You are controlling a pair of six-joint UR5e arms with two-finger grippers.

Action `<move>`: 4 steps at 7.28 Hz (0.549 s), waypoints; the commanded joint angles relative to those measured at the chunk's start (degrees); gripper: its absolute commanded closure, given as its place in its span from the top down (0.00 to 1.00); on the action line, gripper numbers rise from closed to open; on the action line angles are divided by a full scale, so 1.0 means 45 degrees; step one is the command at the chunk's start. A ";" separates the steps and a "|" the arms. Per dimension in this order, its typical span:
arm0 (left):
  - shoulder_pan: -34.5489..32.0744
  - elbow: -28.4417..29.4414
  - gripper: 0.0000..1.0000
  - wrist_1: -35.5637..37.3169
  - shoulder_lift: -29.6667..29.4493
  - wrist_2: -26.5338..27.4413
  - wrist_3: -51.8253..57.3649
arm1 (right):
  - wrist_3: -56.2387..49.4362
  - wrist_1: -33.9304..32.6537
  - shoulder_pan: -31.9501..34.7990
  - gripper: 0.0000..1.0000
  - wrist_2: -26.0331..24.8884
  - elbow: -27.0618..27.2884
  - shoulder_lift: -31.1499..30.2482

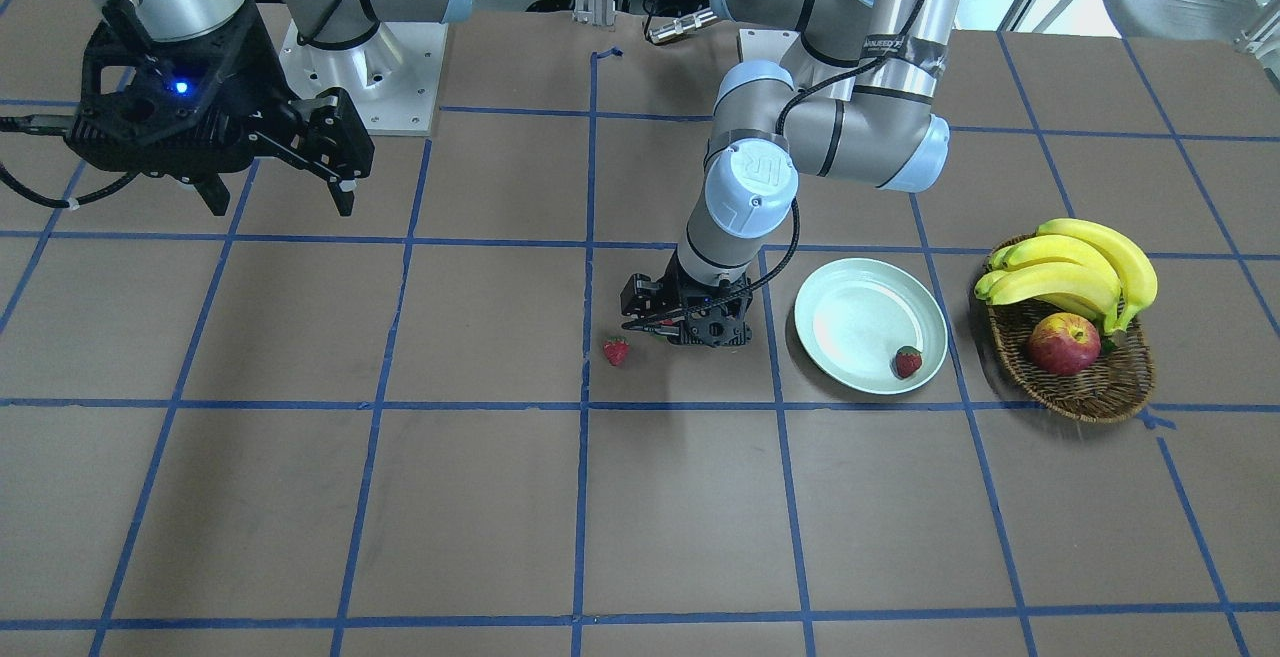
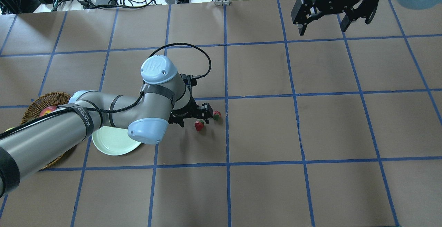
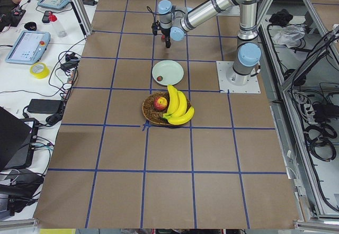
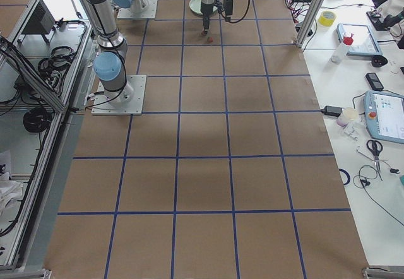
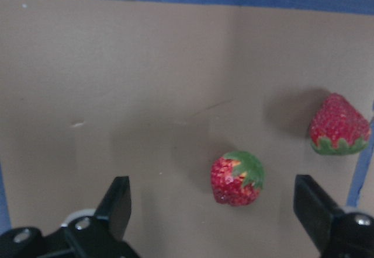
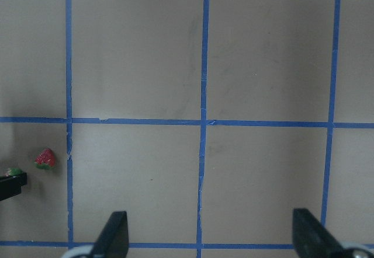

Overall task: Collect all strawberries into plate
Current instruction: 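Reach the left gripper to the next strawberry and grasp it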

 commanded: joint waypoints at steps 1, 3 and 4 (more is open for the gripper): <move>-0.0009 0.0028 0.00 0.0020 -0.0129 -0.0069 -0.0019 | 0.0000 0.0030 0.0000 1.00 0.0000 0.0000 0.0000; 0.0049 0.0144 0.00 0.0039 -0.0052 -0.0010 0.0251 | 0.0000 -0.0008 0.0000 1.00 -0.0020 0.0039 0.0000; 0.0281 0.0687 0.00 -0.0135 0.0258 0.0184 0.0331 | 0.0000 0.0010 0.0000 1.00 -0.0020 0.0039 0.0000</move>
